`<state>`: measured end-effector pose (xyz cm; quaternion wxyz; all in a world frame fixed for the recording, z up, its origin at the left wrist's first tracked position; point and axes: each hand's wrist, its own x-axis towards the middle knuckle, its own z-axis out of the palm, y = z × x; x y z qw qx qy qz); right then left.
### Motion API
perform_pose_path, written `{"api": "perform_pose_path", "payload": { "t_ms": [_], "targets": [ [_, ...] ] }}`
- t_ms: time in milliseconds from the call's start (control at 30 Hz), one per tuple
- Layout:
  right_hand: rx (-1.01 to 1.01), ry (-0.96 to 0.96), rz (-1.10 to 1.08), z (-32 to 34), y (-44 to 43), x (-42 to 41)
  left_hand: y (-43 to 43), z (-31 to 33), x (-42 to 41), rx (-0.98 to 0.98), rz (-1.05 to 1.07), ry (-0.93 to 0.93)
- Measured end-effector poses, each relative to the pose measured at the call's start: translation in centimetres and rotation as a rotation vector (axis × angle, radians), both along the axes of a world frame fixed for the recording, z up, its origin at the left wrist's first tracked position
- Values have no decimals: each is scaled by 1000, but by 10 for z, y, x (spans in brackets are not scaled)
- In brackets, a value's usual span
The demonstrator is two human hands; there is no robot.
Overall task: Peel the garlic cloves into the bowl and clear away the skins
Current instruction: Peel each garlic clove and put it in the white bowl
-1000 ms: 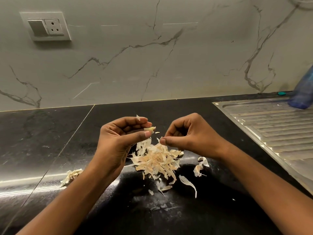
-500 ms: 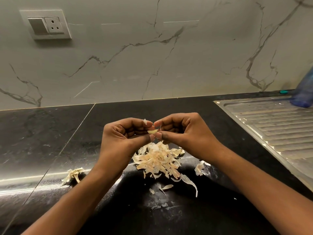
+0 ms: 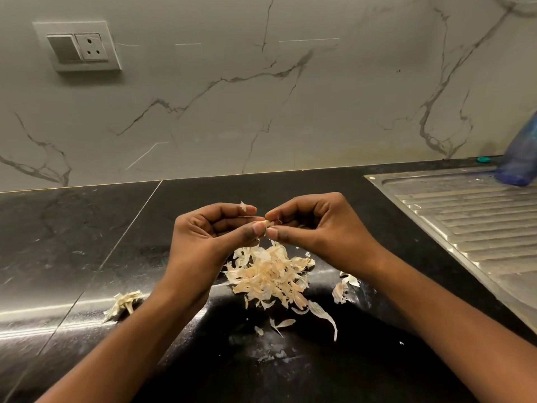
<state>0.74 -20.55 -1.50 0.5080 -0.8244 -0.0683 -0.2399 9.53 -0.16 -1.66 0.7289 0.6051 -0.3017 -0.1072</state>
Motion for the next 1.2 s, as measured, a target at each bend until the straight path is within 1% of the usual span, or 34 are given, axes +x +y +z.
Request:
{"api": "perform_pose_path", "payload": {
  "t_ms": [267,400,467,600,733,833,933,1067,1200],
  "targets": [
    [116,-50,-35,2,-5,1,0,2,2,-84,-32,175],
    [94,-42,-42,4,-8,0,0,3,3,-95,-41,228],
    [17,-52,-27,3,-7,0,0,3,3,-82,-45,237],
    [-183,-143,-23,-1,-3,1,-1,3,1,-57,-45,226],
    [-297,-201,-58,-2,-2,4,-2,2,1,-62,-49,228],
    [-318,-206,-82,-3,-1,4,-1,1,1,-80,-86,229],
    [-330,-208,-104,-4,0,5,-1,1,1,-42,-97,166],
    [-344,-175,-93,-4,3,5,-1,0,1,-21,-82,132],
    [-305,-168,-122,-2,1,5,-1,0,0,-12,-81,98]
  ]
}}
